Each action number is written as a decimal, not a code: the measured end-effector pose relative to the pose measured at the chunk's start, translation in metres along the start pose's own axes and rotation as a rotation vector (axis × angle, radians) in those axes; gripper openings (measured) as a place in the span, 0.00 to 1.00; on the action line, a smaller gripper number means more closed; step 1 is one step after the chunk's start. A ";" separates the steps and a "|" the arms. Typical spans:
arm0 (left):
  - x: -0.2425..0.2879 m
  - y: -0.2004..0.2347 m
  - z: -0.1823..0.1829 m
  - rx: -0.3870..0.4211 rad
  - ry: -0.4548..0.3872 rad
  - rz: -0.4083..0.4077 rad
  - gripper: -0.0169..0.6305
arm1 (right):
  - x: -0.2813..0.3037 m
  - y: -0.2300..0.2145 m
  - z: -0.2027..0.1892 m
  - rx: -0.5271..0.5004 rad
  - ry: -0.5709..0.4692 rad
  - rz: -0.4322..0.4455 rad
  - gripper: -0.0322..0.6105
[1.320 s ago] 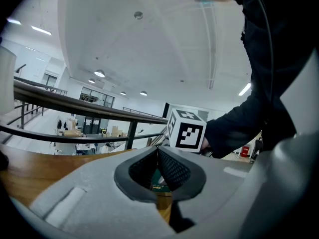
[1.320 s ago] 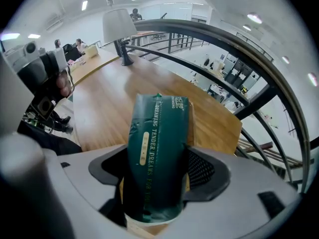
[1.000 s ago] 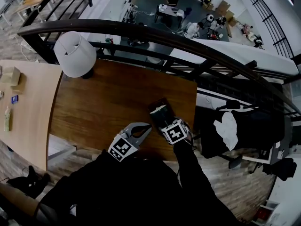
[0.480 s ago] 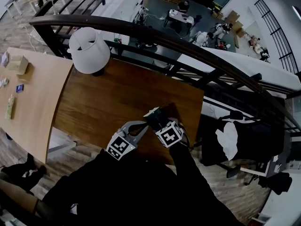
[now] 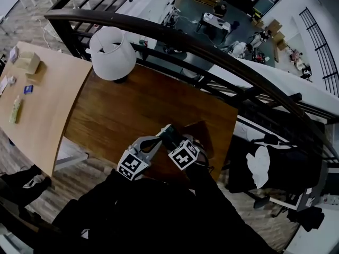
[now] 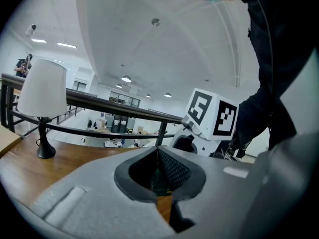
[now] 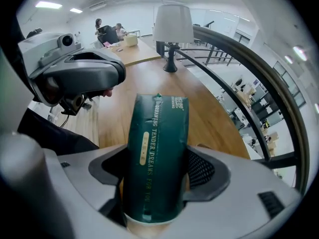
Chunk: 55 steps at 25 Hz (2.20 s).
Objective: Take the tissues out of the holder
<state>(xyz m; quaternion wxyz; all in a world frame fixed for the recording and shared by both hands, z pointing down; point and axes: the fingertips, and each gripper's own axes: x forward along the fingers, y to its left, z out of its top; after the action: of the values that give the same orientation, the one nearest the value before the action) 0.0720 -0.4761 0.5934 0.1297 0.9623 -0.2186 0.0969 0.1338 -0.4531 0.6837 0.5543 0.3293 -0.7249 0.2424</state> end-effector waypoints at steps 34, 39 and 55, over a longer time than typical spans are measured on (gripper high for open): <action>0.001 0.064 -0.067 -0.052 0.142 0.095 0.04 | 0.109 0.012 0.018 -0.213 0.061 0.013 0.60; 0.005 0.070 -0.068 -0.051 0.147 0.099 0.04 | 0.116 0.012 0.020 -0.226 0.052 0.016 0.60; 0.010 0.061 -0.061 -0.035 0.150 0.093 0.04 | 0.097 0.013 0.021 -0.226 0.029 0.058 0.65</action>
<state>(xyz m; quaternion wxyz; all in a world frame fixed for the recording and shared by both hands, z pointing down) 0.0463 -0.5153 0.6666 0.1577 0.9388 -0.2543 0.1706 0.0939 -0.4800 0.7717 0.5911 0.2401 -0.7487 0.1800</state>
